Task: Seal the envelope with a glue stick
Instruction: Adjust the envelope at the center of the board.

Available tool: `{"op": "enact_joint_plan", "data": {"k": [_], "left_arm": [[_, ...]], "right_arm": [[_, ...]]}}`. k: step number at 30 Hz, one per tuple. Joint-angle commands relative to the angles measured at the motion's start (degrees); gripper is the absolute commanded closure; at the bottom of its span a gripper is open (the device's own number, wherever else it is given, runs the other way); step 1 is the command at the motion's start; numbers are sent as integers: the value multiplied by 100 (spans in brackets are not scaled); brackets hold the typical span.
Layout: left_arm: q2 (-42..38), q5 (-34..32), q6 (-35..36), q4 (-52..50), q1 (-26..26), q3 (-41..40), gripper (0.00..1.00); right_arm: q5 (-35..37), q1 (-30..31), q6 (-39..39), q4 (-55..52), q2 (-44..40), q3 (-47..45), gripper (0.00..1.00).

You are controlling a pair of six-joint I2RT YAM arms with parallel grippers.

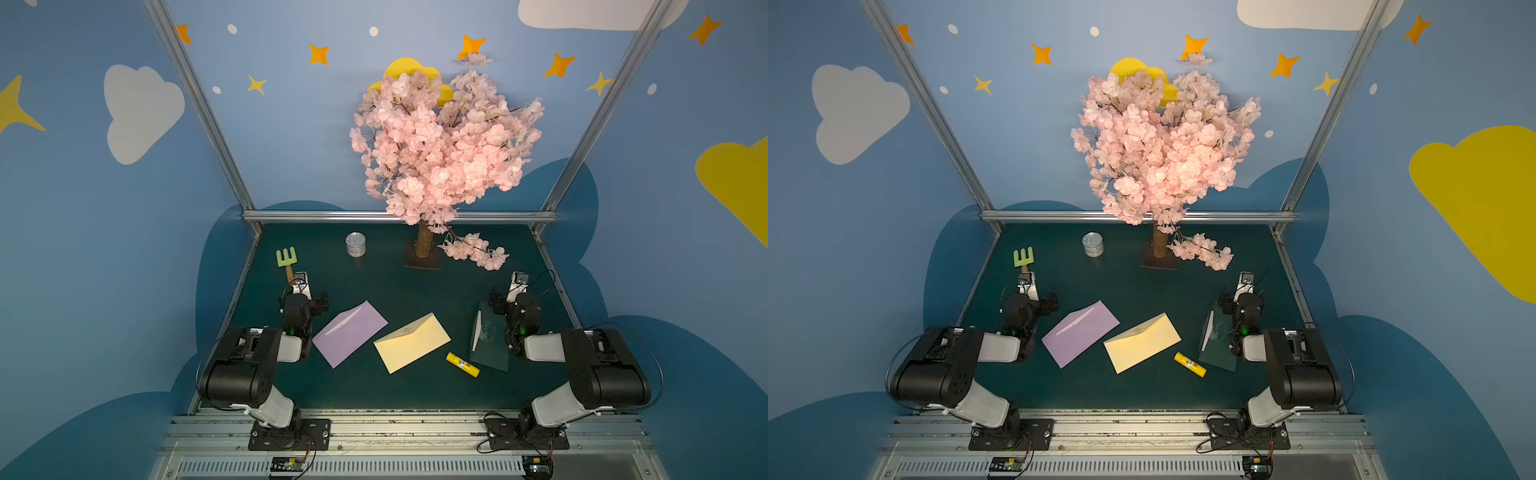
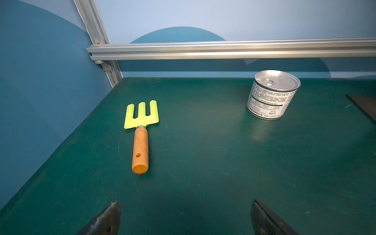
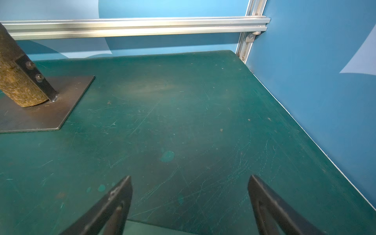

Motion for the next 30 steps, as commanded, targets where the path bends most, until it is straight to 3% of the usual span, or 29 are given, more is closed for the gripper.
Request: {"op": "enact_joint_plan", "data": {"k": [1,24,30], "left_arm": [[55,-16,66,75,8,-24,0],[49,98,37,-27,45,19,0],[-10,494,-76,-191,233,58,0]], "right_arm": [[8,8,-14,-19,11,23,9],[6,3,-7,-33,15,37,9],[-166,-65,26,7,-20,4,9]]}}
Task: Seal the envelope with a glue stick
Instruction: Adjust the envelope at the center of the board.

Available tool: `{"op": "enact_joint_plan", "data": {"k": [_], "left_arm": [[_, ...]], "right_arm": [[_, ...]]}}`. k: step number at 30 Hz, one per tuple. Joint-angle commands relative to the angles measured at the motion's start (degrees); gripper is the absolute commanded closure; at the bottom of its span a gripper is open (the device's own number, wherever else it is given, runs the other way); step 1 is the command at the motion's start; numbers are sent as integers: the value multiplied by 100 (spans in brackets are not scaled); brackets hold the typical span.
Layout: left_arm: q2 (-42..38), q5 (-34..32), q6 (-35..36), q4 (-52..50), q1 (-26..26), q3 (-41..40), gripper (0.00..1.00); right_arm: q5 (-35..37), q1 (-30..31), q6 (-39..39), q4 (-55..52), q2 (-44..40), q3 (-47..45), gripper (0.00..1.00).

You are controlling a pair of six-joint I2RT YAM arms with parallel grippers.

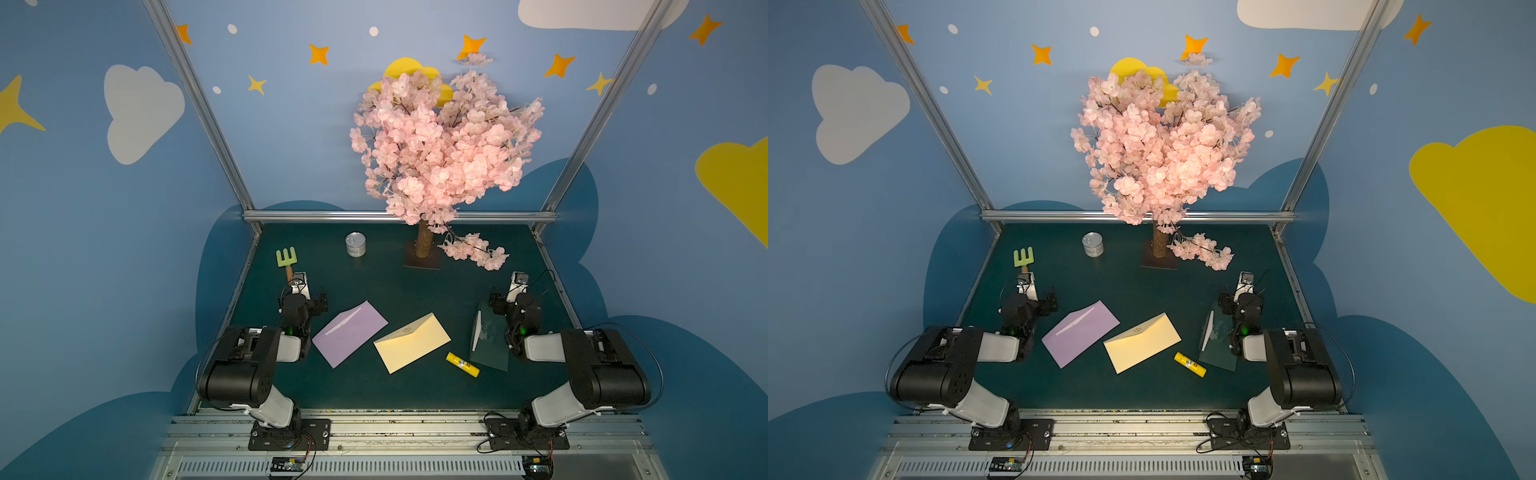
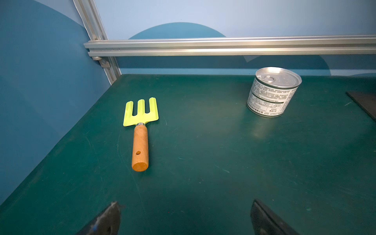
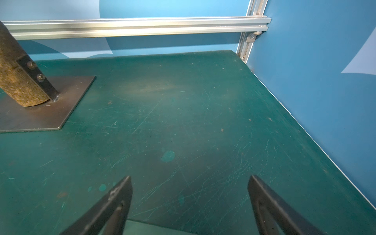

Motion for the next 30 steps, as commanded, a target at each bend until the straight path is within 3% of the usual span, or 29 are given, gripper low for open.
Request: {"op": "enact_joint_plan", "data": {"k": [1,7,14,20,25,30], "left_arm": [[-29,287,-46,-86,106,66,0],[-1010,592,-12,-2381,130,886,0],[-2316,633,-415,-5160,-81,1824,0],[-2584,686,-1436,-7189,-501,2497,2],[-3059,1006,-2354,-7917,-882,2282,2],[-3501,904,-3049,-8696,-1462,2133,1]], "right_arm": [[-94,-46,51,-159,-115,50,9],[-506,-215,227,-2624,-1173,911,8],[-1254,8,415,-5221,-2057,1761,8],[-1470,508,630,-6516,-2623,2227,8],[-1767,1037,589,-7564,-2789,2587,8],[-1894,1928,313,-7613,-3129,2361,8]]}}
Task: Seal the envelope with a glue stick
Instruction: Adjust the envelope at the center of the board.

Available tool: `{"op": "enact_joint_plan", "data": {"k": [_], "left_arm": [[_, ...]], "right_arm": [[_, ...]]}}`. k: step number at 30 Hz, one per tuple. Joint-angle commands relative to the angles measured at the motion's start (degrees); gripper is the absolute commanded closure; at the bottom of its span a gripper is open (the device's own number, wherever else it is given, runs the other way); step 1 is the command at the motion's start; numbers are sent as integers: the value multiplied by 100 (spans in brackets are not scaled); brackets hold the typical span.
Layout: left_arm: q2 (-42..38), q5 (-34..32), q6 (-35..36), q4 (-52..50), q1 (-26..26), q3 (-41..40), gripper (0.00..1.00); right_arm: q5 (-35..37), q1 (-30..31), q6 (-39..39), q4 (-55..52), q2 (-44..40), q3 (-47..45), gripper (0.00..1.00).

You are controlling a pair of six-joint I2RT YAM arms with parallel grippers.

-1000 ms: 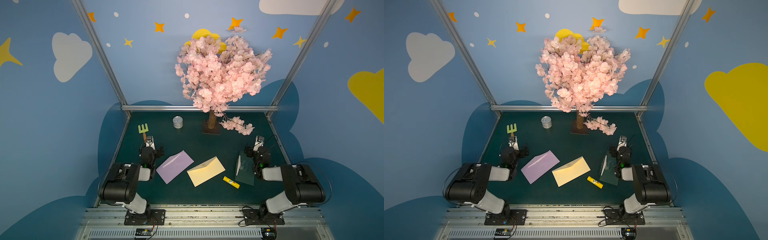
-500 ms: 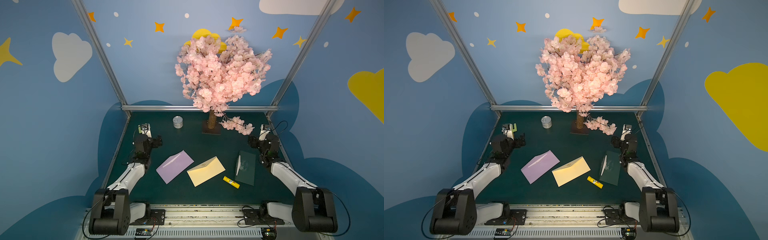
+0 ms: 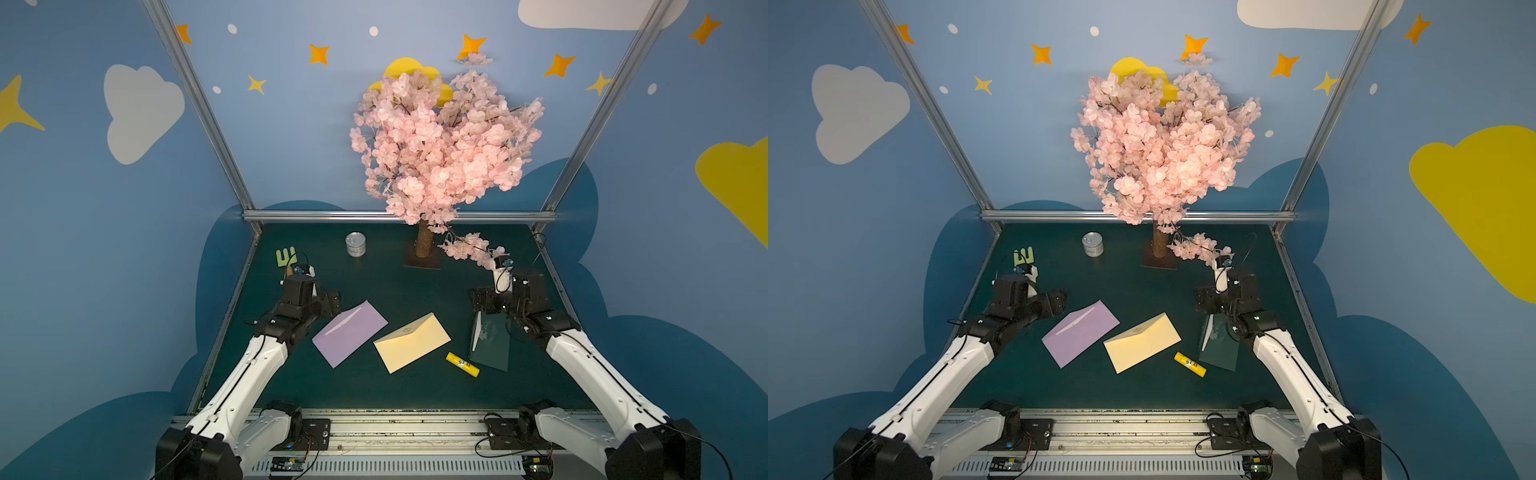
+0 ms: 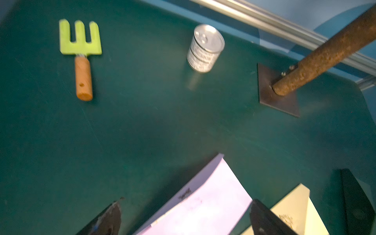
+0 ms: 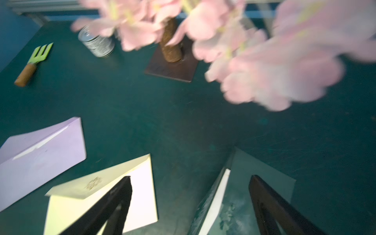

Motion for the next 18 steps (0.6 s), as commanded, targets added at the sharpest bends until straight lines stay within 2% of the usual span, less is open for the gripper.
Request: {"op": "enact_joint_plan", "data": {"k": [1,6,13,18], "left_arm": [[-312,-3,-823,-972,-349,-112,1],[-727,-165,-1953,-1431,-1056,-490,1],[-700,-169,-3962,-1527,-1894,-1024,2],[-197,-206,-4600,-1126,-2218,-1101,16]], "right_arm": [[-203,572,-176,-395,-268,-111,8],[-260,1488,-20,-72,-219,-373,8],[-267,2405,564,888,341,-603,8],[-568,2674,893,1553,915,-778,9]]}}
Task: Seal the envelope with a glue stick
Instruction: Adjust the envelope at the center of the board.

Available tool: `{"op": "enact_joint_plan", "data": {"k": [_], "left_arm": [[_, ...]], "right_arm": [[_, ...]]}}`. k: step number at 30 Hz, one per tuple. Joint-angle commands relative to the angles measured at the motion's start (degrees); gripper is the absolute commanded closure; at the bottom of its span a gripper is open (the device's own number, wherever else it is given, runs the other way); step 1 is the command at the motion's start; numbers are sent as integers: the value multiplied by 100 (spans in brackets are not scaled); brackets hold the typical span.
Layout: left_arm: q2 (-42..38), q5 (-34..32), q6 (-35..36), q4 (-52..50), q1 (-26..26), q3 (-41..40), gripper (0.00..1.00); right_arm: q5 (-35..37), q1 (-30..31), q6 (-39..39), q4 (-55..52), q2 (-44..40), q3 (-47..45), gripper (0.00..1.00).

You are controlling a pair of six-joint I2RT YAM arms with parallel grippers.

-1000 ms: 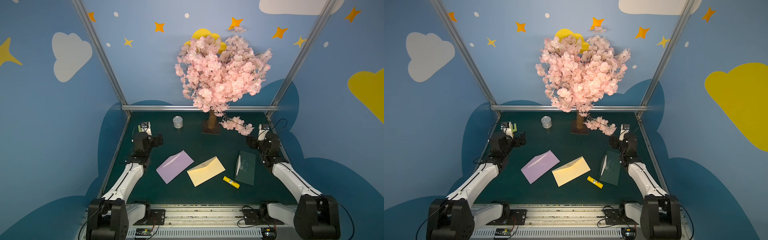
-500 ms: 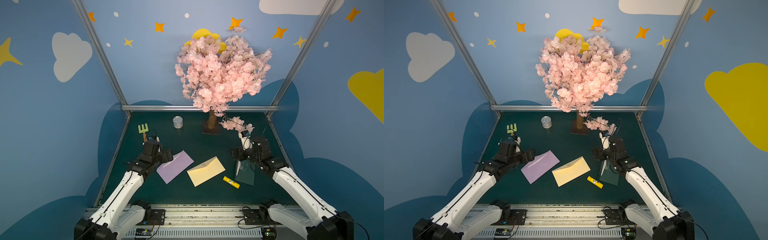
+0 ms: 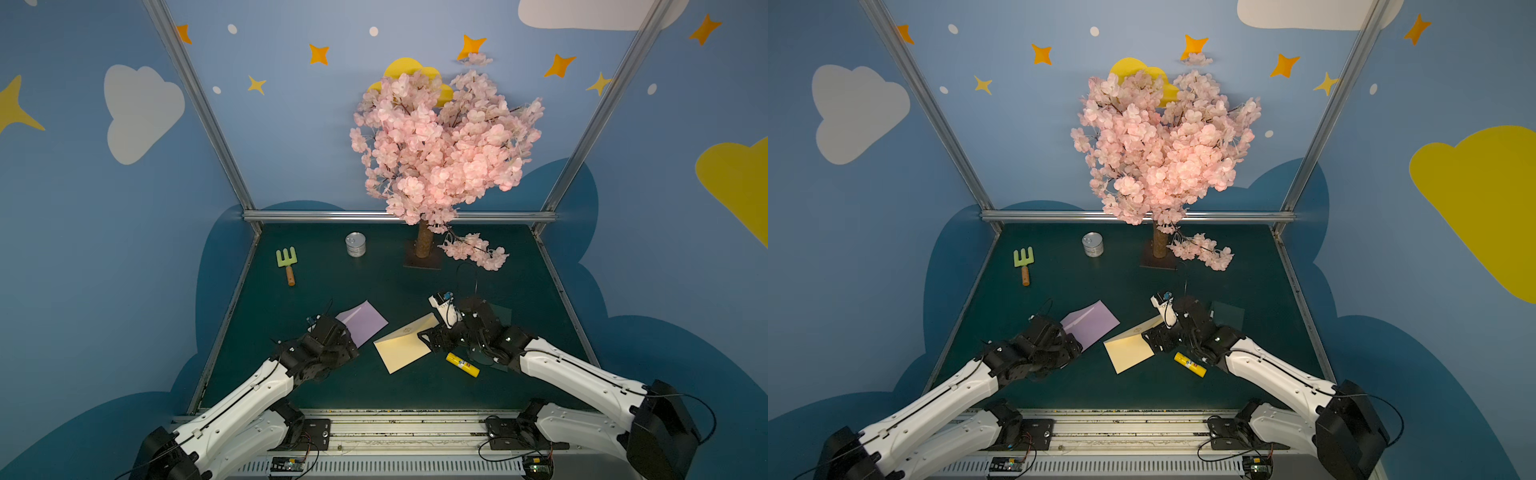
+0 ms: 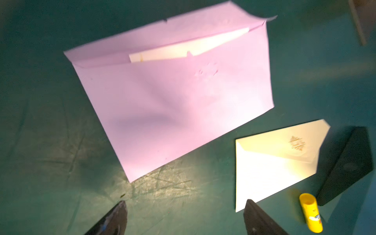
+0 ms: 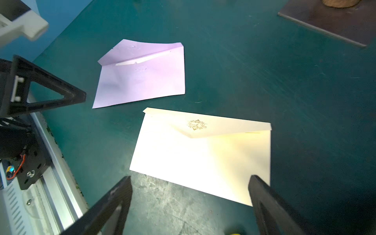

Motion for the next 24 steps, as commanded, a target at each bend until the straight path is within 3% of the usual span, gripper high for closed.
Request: {"op": "enact_joint_plan", "data": {"k": [1,7,17,24], "left_arm": [[318,-103,-820,110,-116,55,19],[901,-427,-1399,582,-207,22,27],[2064,-448,-1518,1755,-231,333,37],[2564,-203,-1627,1960,-481,472,61]], "right_arm": [[-274,127,343,638,299,-84,9],[-495,242,528,885,706,-71,10],[-550,255,568,908,832,-137,10],[-416,256,528,683,862,-107,10]]}}
